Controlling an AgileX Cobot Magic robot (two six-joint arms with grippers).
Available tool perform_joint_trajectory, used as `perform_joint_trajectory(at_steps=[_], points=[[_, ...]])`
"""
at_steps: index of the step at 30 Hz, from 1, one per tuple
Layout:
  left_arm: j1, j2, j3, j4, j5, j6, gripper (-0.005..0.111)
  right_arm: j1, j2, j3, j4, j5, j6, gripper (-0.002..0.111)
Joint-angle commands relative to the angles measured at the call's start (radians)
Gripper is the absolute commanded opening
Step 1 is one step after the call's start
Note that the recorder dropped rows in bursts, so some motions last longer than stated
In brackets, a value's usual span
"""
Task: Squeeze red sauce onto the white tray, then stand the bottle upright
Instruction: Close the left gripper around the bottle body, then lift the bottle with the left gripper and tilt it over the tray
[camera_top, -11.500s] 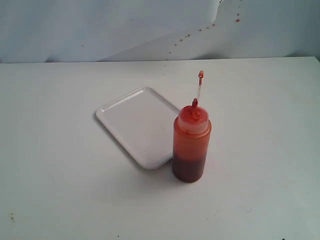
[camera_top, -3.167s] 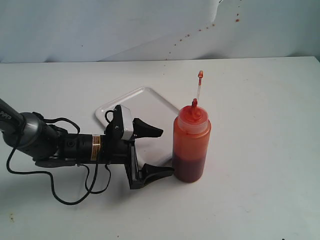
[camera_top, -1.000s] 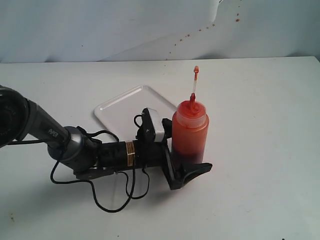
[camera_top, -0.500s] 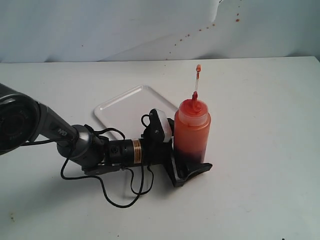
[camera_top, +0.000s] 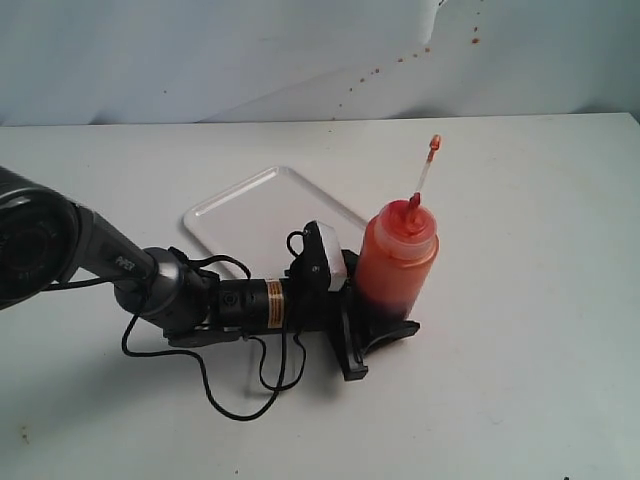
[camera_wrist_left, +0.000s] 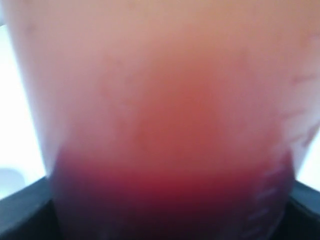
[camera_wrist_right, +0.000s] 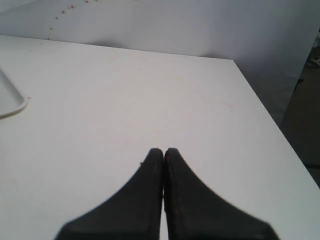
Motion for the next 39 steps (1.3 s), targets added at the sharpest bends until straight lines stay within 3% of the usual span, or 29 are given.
perform_joint_trajectory(at_steps=[1, 6, 9, 13, 19, 24, 31, 39], points=[[-0.003, -0.033, -0.001, 0.071, -0.006, 0.008, 0.001, -0.007, -0.006, 0.002, 0.011, -0.003, -0.001, 0.0], [-0.003, -0.116, -0.001, 0.196, -0.065, -0.091, 0.001, -0.007, -0.006, 0.002, 0.011, -0.003, -0.001, 0.0], [-0.003, -0.168, -0.001, 0.224, -0.148, -0.124, 0.001, -0.007, -0.006, 0.002, 0.011, -0.003, -0.001, 0.0], [0.002, -0.248, -0.001, 0.224, -0.148, -0.137, 0.0, -0.007, -0.006, 0.002, 0.011, -0.003, -0.001, 0.0], [0.084, -0.359, -0.001, 0.224, -0.148, -0.25, 0.0, -0.007, -0.006, 0.002, 0.011, -0.003, -0.001, 0.0], [0.196, -0.421, -0.001, 0.224, -0.148, -0.339, 0.0, -0.007, -0.006, 0.002, 0.011, -0.003, -0.001, 0.0], [0.307, -0.466, 0.001, 0.235, 0.205, -0.433, 0.0, -0.007, -0.006, 0.002, 0.011, -0.003, -0.001, 0.0], [0.316, -0.522, 0.001, 0.27, 0.508, -0.428, 0.0, -0.007, -0.006, 0.002, 0.011, -0.003, -0.001, 0.0]])
